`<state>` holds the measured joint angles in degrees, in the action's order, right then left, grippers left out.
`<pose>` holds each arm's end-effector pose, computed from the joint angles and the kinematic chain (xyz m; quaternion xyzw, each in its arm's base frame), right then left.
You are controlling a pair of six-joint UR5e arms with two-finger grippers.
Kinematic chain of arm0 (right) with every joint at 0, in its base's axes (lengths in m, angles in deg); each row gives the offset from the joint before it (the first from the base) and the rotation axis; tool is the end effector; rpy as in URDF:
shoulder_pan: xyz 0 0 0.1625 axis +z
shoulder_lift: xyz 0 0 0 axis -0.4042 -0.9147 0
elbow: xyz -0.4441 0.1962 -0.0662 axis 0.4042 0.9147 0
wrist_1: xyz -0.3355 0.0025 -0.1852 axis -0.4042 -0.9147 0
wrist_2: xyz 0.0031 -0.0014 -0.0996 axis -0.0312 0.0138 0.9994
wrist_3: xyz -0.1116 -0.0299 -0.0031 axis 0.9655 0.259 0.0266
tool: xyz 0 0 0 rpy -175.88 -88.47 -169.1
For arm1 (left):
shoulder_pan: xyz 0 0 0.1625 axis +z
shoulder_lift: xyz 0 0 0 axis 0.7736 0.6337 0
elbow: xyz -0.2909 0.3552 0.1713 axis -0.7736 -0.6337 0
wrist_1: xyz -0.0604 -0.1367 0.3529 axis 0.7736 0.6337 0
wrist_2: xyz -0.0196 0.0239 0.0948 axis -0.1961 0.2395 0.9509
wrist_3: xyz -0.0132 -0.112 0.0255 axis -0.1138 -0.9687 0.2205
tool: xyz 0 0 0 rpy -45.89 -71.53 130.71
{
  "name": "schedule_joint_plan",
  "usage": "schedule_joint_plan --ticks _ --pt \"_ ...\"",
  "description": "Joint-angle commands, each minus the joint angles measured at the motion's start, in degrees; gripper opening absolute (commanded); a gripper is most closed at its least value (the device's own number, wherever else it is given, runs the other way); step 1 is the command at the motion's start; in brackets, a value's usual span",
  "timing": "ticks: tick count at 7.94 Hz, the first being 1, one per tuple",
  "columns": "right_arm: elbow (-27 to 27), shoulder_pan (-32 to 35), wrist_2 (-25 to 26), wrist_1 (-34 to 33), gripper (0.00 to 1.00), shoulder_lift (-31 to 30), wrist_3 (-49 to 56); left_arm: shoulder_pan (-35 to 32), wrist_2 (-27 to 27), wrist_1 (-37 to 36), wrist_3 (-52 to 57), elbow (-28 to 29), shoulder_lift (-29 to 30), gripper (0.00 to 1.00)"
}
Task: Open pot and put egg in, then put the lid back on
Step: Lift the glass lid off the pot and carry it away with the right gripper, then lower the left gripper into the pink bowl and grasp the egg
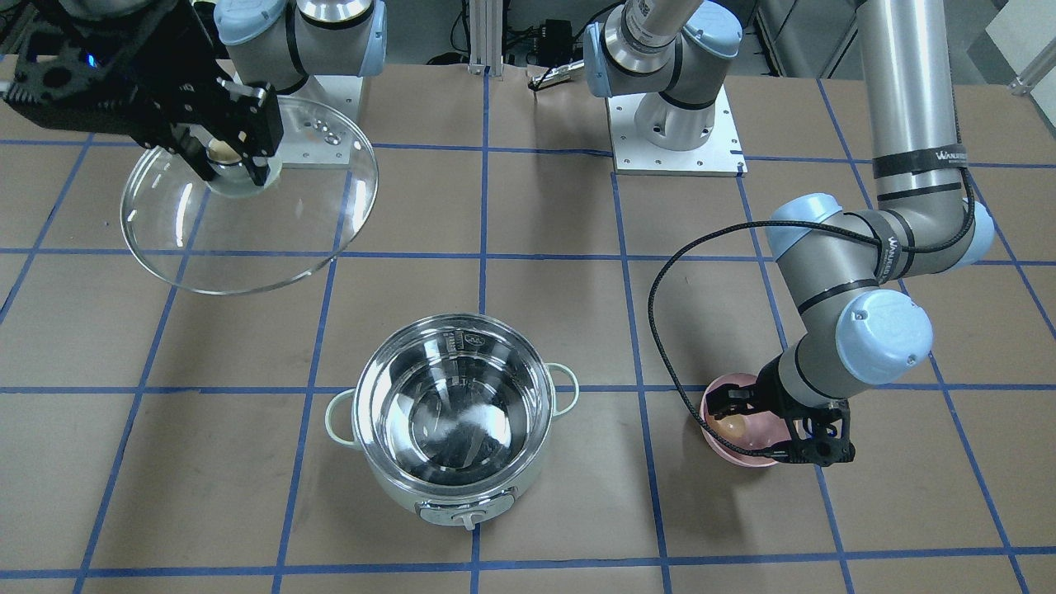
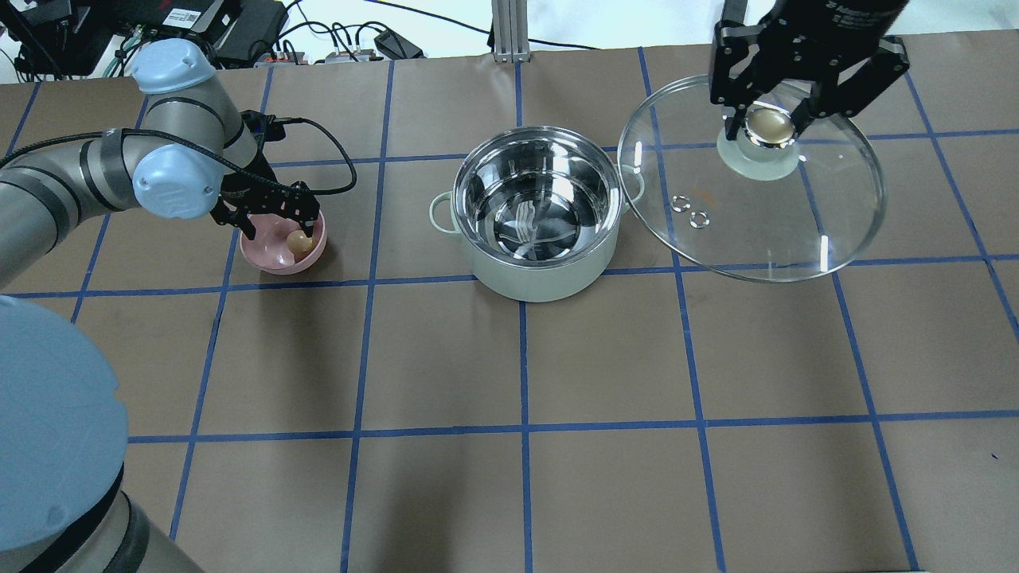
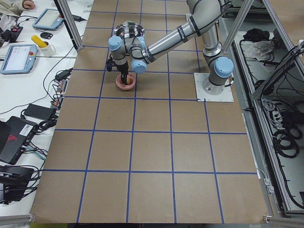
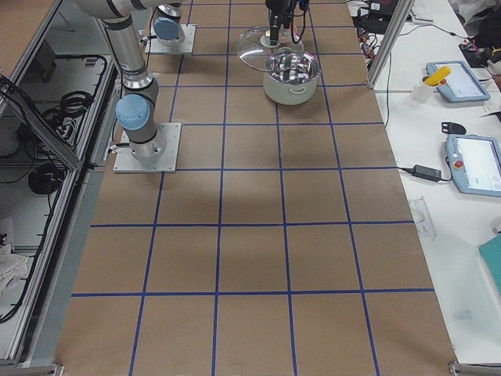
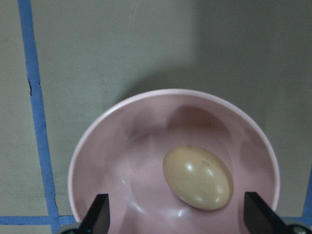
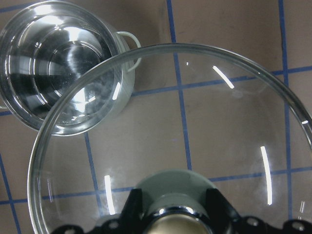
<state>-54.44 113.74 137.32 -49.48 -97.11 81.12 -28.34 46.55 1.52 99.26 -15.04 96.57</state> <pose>0.1404 -0.4578 0.6100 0.0685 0.9971 0.0005 0.0336 -0.0098 -0.6284 0.2824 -0.0089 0.9988 0.0468 0.0088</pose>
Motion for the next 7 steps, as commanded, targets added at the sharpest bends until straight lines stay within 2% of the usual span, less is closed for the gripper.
schedule_joint_plan --ticks 1,7 --pt "-2.0 -1.0 0.3 3.4 0.26 -3.9 1.5 0.0 2.2 0.0 -5.2 0.0 0.1 0.97" --pt "-2.0 -1.1 0.6 3.8 0.26 -4.2 1.7 0.0 -0.2 -1.0 -17.5 0.0 1.0 0.97"
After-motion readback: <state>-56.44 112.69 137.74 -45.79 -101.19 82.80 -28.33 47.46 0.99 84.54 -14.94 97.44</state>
